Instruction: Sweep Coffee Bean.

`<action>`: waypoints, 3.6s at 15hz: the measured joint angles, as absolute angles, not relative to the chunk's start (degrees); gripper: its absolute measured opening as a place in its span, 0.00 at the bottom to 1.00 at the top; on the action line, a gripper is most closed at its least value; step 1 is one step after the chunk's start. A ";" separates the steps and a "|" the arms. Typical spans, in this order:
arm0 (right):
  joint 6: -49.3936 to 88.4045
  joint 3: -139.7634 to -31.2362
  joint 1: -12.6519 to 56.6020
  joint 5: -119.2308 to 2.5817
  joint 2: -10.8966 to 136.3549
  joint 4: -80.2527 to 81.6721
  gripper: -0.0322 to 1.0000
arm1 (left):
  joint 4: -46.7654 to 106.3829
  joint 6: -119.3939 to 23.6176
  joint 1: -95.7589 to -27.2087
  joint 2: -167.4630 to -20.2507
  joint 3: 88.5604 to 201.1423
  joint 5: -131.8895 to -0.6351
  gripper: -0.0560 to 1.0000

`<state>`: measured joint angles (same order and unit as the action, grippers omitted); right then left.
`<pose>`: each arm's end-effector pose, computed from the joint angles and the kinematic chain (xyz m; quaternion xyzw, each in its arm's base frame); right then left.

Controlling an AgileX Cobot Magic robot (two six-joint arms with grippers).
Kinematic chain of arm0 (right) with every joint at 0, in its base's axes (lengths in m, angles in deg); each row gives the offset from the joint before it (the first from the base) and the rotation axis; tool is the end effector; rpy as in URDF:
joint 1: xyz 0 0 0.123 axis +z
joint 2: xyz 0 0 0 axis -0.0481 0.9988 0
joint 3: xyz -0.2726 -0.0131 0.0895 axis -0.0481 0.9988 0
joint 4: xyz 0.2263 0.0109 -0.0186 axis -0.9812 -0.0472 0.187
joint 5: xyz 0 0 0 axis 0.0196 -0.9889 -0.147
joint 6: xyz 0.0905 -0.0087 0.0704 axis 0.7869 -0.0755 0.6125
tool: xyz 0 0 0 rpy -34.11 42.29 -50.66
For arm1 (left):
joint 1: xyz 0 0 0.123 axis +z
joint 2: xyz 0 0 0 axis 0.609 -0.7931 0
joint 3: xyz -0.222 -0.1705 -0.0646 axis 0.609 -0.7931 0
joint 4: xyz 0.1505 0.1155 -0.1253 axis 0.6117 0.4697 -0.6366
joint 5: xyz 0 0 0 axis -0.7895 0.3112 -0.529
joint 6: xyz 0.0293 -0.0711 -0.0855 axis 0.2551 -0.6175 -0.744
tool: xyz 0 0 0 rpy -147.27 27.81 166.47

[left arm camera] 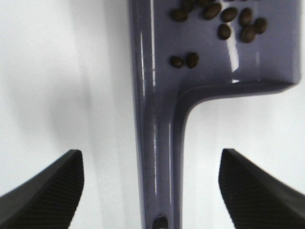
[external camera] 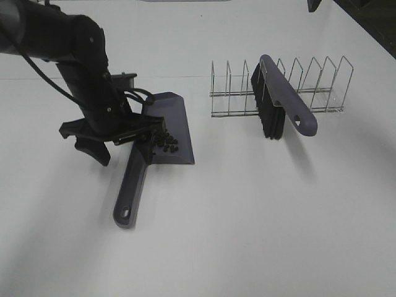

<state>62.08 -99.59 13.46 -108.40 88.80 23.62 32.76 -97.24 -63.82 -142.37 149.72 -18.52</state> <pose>0.3611 0.0784 0.3264 -0.0055 0.9565 -0.0387 0.2891 0.3508 -0.1919 0.1320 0.0425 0.9948 -0.0892 0.0236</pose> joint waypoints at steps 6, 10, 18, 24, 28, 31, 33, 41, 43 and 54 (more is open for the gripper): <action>60.24 -99.59 13.46 -108.52 88.80 22.64 0.62 | 39.12 -96.79 -58.61 -128.10 149.72 -19.38 0.73; 55.78 -99.59 13.17 -109.89 88.80 21.15 0.62 | 40.96 -93.52 -52.02 -124.15 149.72 -16.75 0.73; 47.35 -99.59 0.17 -116.19 88.80 14.62 0.62 | 48.46 -88.08 -39.12 -118.07 149.72 -5.86 0.73; 44.14 -93.86 0.17 -118.77 88.00 10.04 0.62 | 47.72 -86.53 -34.66 -108.62 143.01 -1.45 0.73; 43.11 -79.14 0.17 -113.16 80.43 8.60 0.62 | 47.66 -86.53 -34.66 -97.96 129.95 -4.89 0.73; 43.06 -61.32 0.17 -102.79 66.57 8.60 0.62 | 47.95 -86.53 -34.66 -84.67 116.31 -9.30 0.73; 43.06 -56.22 0.17 -99.41 61.81 8.60 0.62 | 48.01 -86.53 -34.66 -80.26 112.76 -9.87 0.73; 42.88 -38.91 0.17 -97.34 38.61 8.60 0.62 | 48.29 -86.53 -34.66 -58.03 99.36 -10.39 0.73; 42.88 -35.71 0.17 -97.34 32.99 8.60 0.62 | 48.35 -86.53 -34.66 -52.41 96.55 -10.10 0.73; 42.37 -31.24 0.17 -101.58 7.44 4.48 0.62 | 48.18 -86.30 -34.66 -21.47 95.40 -8.72 0.78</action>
